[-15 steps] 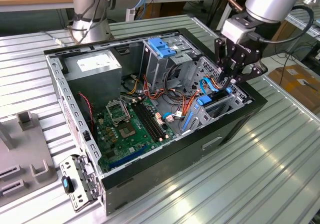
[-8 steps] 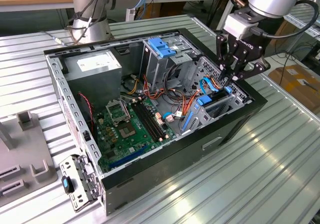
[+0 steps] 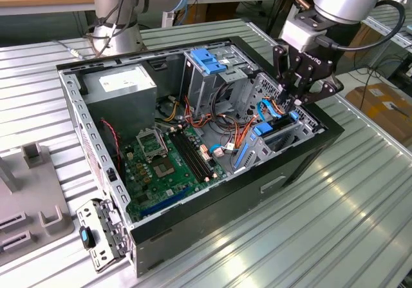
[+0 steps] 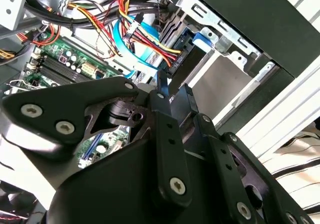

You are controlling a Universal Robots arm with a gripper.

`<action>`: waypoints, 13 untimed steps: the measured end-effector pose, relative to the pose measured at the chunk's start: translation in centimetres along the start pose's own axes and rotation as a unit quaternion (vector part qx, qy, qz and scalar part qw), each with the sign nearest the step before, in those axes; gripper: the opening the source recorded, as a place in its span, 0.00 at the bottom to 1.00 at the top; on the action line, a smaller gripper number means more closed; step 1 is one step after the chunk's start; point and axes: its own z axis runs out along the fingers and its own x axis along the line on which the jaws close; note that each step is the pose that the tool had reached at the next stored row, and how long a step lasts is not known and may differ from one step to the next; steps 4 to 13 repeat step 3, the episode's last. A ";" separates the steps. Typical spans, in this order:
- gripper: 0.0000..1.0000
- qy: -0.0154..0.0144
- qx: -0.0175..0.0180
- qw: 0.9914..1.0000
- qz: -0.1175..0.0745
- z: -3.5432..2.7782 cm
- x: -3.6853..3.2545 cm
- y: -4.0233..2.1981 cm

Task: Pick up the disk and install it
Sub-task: 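Insert the second disk wire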

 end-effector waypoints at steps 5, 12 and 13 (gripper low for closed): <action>0.30 0.000 0.000 1.000 0.000 0.00 0.00 0.07; 0.30 0.000 0.000 1.000 0.000 0.00 0.00 0.07; 0.30 0.000 0.000 1.000 0.000 0.00 0.00 0.07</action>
